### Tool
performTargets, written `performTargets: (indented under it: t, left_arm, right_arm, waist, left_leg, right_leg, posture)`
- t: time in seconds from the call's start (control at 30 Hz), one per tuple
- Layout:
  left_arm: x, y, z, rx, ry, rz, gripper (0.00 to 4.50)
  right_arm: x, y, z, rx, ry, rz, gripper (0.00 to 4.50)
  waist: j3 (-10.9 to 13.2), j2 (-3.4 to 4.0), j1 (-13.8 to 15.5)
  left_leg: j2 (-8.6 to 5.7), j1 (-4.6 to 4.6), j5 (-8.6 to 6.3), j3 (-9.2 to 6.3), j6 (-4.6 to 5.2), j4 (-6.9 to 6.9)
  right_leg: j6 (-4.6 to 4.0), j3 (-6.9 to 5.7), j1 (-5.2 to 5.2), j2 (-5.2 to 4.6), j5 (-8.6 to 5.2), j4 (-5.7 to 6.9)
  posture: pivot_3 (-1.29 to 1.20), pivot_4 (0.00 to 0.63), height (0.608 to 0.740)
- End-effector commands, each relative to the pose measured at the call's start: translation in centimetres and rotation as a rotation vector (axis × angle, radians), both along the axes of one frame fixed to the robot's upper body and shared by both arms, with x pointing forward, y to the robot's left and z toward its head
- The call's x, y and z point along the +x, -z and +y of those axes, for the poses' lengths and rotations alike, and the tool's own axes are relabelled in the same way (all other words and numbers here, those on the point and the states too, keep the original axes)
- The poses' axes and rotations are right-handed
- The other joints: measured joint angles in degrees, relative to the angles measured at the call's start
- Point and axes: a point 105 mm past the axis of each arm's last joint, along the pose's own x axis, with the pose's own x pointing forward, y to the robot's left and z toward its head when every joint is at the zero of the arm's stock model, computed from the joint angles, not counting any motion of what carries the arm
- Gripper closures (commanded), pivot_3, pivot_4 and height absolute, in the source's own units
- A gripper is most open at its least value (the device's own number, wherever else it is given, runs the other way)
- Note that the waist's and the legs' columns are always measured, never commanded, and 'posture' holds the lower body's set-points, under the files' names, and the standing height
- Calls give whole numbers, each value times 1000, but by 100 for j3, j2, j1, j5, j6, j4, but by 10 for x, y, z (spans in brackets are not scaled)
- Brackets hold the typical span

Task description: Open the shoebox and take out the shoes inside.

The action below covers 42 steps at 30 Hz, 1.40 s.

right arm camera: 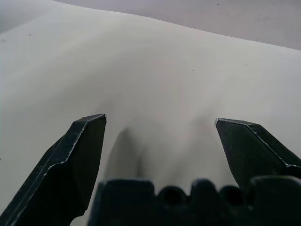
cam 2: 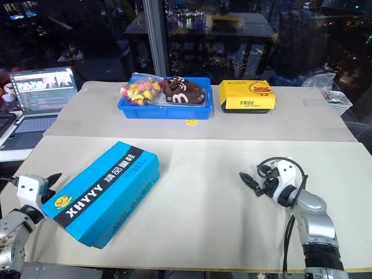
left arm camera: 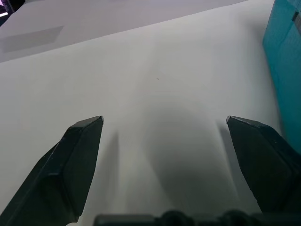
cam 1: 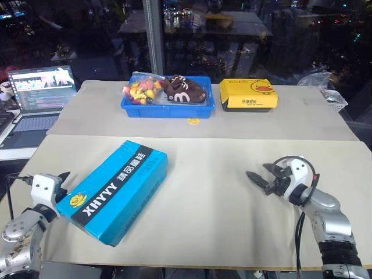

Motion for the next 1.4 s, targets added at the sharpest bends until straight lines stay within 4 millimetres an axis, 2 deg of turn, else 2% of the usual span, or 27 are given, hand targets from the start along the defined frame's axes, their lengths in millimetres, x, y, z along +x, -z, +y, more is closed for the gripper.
performTargets:
  t: [0.03,0.13,0.27,0.3,0.4,0.53,0.7,0.77,0.8,0.97,1.07,1.17,1.3,1.4]
  left_arm:
    - [0,-9,8,8,-1,-13,0]
    - [-1,-21,28,-17,-47,-60,0]
    - [-2,-36,39,-7,-44,-101,0]
    - [-2,-39,40,-4,-36,-110,256]
    - [-2,-43,36,1,21,-122,1064]
    - [-3,-40,32,13,54,-109,2472]
    - [-4,-33,26,32,105,-77,4487]
    - [-4,-27,22,59,136,-51,4500]
    - [-4,-25,20,68,148,-40,4500]
    - [-4,-10,-36,39,376,53,4500]
    - [-12,-9,-79,-124,540,149,4500]
    - [-22,-20,-122,-233,696,201,4500]
    - [-21,-34,-155,-257,782,199,4500]
    - [-12,-41,-181,-247,836,170,4500]
  right_arm:
    - [0,-18,2,-24,-22,-74,37]
    - [-1,-22,10,-35,-57,-84,37]
    - [-2,-31,17,-44,-97,-97,37]
    - [-2,-35,19,-41,-109,-101,7]
    - [-4,-39,28,-36,-155,-96,679]
    - [-8,-37,32,-47,-175,-81,2030]
    - [-13,-35,40,-36,-211,-60,3824]
    - [-18,-33,51,-30,-257,-41,4398]
    - [-20,-32,55,-29,-275,-33,4398]
    - [-39,-31,88,0,-416,43,4398]
    - [-44,-33,99,21,-464,67,4398]
    - [-46,-34,101,25,-472,77,4398]
    - [-46,-36,96,28,-460,87,4398]
    - [-46,-39,87,6,-444,93,4398]
  waist:
    - [0,0,1]
    - [0,0,-5]
    - [0,0,-15]
    - [0,0,-8]
    - [0,0,-1]
    - [0,0,5]
    - [0,0,3]
    - [0,0,4]
    - [0,0,3]
    - [0,0,2]
    - [1,-1,19]
    - [2,-2,39]
    - [2,-2,61]
    - [3,2,63]
  left_leg:
    - [0,0,0,0,0,0]
    - [0,0,0,0,0,0]
    - [3,0,0,3,0,0]
    - [3,-1,0,3,0,0]
    - [2,-1,0,4,0,0]
    - [3,-1,0,4,0,0]
    - [3,-1,0,5,0,0]
    - [3,-1,0,5,0,-1]
    - [4,-1,0,5,0,-1]
    - [3,-4,0,6,0,0]
    - [2,-6,-1,7,-1,3]
    - [3,-13,-1,7,-1,5]
    - [2,-12,0,6,-1,7]
    - [1,-9,0,7,0,6]
  right_leg:
    - [0,0,0,0,0,0]
    - [3,0,-1,1,-2,0]
    - [7,0,-3,1,-4,0]
    - [7,0,-3,1,-4,0]
    - [6,0,-4,-1,-4,-1]
    - [5,-1,-3,-1,-3,-1]
    - [5,-1,-3,-2,-3,-1]
    - [6,0,-4,-2,-3,-1]
    - [5,-1,-4,-1,-3,-1]
    - [3,1,-5,-5,-2,-3]
    - [5,1,-3,-7,-3,-3]
    - [8,1,-5,-7,-5,-5]
    - [10,0,-4,-6,-6,-6]
    - [11,1,-2,-5,-7,-6]
  posture:
    - [0,150,740]
    - [0,150,740]
    - [0,150,740]
    - [0,150,740]
    - [0,150,740]
    - [0,150,740]
    - [0,150,740]
    - [0,150,740]
    - [0,150,740]
    - [0,150,740]
    - [0,150,740]
    - [0,150,740]
    - [0,150,740]
    - [0,150,740]
